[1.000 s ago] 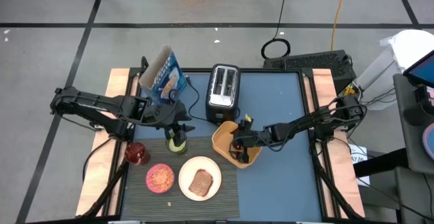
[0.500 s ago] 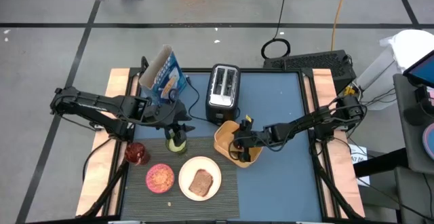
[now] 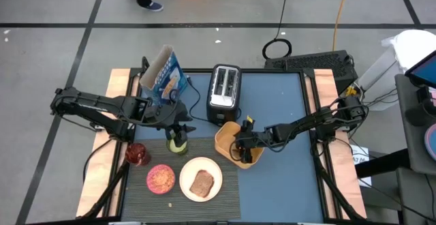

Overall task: Arrange a breakfast setting
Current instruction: Put the apple on the gray table mat to the top of the light orange plate

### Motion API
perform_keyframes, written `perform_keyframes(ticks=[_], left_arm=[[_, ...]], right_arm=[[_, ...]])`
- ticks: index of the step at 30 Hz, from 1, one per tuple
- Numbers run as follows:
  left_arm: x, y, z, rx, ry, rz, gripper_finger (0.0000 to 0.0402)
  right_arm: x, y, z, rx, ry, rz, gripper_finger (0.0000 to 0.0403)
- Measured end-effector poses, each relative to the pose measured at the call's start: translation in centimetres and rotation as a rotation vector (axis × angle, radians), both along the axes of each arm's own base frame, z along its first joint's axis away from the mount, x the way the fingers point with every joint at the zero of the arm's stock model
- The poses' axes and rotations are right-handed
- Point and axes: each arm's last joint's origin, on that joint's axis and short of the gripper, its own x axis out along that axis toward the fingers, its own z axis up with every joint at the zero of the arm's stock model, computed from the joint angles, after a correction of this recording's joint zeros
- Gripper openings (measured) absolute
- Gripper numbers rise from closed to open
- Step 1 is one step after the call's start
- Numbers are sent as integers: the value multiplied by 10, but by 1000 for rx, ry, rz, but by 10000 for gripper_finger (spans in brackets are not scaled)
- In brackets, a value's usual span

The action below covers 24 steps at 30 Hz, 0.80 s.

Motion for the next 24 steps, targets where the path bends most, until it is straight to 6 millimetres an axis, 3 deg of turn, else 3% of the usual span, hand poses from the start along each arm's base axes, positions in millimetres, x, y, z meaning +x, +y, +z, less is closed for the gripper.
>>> perform_keyframes(ticks=[8,24], left_arm=[[0,0,0,0,0,0,205],[0,0,0,0,0,0,205]], right_arm=[[0,0,0,0,-1,0,214],[4,1,4,7,-29,2,211]])
